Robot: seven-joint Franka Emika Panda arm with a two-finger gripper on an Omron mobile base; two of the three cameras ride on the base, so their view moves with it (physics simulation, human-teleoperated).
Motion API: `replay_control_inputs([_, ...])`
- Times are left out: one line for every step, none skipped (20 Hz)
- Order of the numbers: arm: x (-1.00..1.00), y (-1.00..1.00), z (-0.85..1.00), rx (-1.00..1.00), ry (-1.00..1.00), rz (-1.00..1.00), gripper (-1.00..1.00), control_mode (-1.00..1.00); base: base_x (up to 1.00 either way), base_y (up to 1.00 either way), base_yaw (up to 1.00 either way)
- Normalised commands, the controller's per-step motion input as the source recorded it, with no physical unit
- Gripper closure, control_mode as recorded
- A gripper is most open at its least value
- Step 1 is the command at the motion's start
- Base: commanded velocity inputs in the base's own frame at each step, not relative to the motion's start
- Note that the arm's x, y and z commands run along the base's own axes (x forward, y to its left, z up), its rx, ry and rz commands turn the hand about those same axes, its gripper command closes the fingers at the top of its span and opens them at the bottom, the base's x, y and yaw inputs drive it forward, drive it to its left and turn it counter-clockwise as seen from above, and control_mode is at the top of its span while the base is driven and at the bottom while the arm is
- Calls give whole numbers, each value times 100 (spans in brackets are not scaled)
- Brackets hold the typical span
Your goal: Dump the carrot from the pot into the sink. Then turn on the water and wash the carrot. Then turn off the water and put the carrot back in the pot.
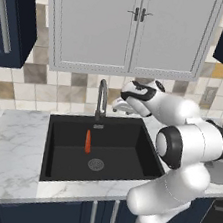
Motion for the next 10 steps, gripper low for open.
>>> replay_control_inputs([24,7,-19,1,0,0,-100,-100,0,0,0])
replay_control_inputs([24,7,-18,1,0,0,-100,-100,0,0,0])
replay_control_inputs([24,7,-17,1,0,0,-100,-100,0,0,0])
replay_control_inputs([25,7,-17,1,0,0,-100,-100,0,0,0])
replay_control_inputs([25,7,-16,1,0,0,-100,-100,0,0,0])
replay_control_inputs([25,9,-16,1,0,0,-100,-100,0,0,0])
replay_control_inputs([26,7,-14,1,0,0,-100,-100,0,0,0])
replay_control_inputs([27,7,-14,1,0,0,-100,-100,0,0,0])
replay_control_inputs([29,7,-11,1,0,0,-100,-100,0,0,0])
replay_control_inputs([29,6,-13,0,0,0,-100,-100,0,0,0])
